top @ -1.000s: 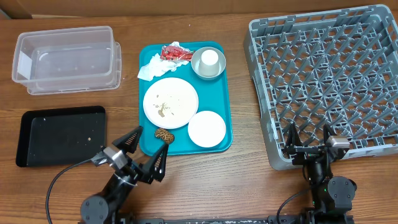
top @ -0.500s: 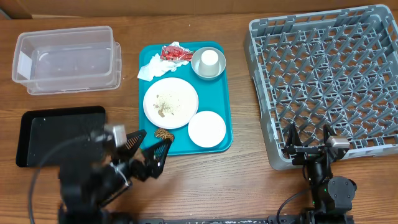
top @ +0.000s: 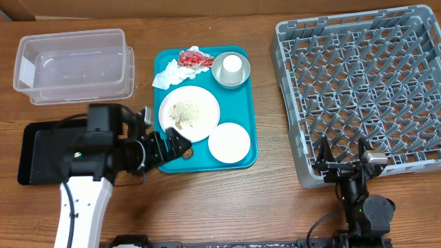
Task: Sort waste into correct bins and load items into the dishwasher
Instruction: 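Move left gripper to the brown food scrap and grasp it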
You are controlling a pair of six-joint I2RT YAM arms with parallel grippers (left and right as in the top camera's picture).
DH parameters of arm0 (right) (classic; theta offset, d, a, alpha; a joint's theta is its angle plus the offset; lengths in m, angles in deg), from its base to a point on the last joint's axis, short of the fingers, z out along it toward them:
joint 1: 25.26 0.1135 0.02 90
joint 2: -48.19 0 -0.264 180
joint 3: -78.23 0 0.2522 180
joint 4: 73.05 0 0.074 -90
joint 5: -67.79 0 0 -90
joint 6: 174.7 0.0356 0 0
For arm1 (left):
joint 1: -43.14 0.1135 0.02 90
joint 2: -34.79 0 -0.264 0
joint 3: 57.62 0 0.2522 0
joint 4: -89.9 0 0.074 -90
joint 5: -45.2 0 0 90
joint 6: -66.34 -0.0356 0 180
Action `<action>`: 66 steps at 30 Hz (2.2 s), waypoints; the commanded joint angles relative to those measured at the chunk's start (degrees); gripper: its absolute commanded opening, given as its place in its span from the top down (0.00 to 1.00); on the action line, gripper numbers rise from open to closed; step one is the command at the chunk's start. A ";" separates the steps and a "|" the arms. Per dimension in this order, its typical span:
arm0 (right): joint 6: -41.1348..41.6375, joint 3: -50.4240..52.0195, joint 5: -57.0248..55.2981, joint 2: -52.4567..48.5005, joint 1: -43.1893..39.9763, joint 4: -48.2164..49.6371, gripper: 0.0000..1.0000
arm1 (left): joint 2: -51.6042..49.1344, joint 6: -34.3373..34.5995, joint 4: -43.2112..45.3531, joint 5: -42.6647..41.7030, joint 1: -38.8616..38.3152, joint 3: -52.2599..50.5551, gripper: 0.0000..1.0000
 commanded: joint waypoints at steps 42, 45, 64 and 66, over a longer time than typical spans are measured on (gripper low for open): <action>-0.17 0.59 -0.33 0.68 0.11 0.33 0.00 | -36.70 22.01 17.27 31.01 -16.70 2.19 0.20; -0.17 0.59 -0.33 0.68 0.13 0.33 0.00 | -37.79 21.64 18.05 30.97 -16.72 2.19 0.25; -0.17 0.61 -0.31 0.68 0.11 0.33 0.00 | -38.01 21.62 14.80 31.43 -16.70 2.78 0.47; -0.17 0.59 -0.31 0.68 0.13 0.33 0.00 | -37.31 21.62 14.08 31.54 -16.59 3.15 0.48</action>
